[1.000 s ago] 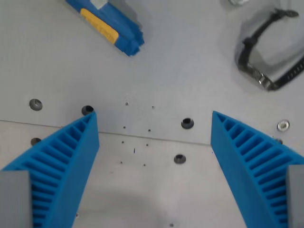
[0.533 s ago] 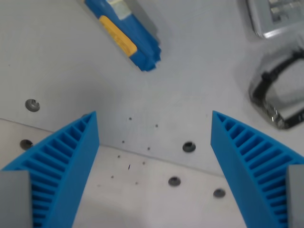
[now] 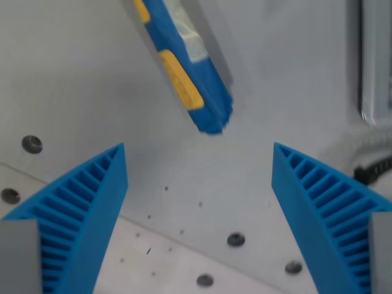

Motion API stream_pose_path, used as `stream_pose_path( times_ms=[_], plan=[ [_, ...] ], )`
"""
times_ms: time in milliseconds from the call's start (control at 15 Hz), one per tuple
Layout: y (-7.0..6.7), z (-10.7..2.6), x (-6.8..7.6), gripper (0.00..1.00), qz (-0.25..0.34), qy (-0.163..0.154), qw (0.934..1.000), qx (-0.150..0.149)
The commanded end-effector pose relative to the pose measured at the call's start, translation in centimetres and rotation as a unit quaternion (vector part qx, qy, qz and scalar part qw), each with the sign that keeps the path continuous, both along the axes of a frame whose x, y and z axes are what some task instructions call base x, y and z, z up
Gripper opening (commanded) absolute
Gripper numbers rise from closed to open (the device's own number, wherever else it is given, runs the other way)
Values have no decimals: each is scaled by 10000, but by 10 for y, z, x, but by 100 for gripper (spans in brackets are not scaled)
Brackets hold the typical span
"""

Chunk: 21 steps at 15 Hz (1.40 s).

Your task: Move above the blue bag

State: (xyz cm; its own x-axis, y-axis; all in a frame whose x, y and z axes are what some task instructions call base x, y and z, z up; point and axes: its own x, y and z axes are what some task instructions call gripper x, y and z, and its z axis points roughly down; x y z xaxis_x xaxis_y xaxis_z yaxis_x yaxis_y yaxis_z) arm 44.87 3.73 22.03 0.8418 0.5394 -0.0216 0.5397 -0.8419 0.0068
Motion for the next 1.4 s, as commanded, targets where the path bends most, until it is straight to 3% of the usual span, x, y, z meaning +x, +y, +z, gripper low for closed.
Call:
stream_pose_path(
  times_ms=[67,333,667,1400],
  plan=[
    [7,-11,4,100,1643,-366,9857,11],
    [18,-27,14,100,1969,-276,9800,-51],
    [28,-43,25,100,2101,-162,9775,-115],
    [36,-59,36,100,1870,-176,9820,-183]
  ],
)
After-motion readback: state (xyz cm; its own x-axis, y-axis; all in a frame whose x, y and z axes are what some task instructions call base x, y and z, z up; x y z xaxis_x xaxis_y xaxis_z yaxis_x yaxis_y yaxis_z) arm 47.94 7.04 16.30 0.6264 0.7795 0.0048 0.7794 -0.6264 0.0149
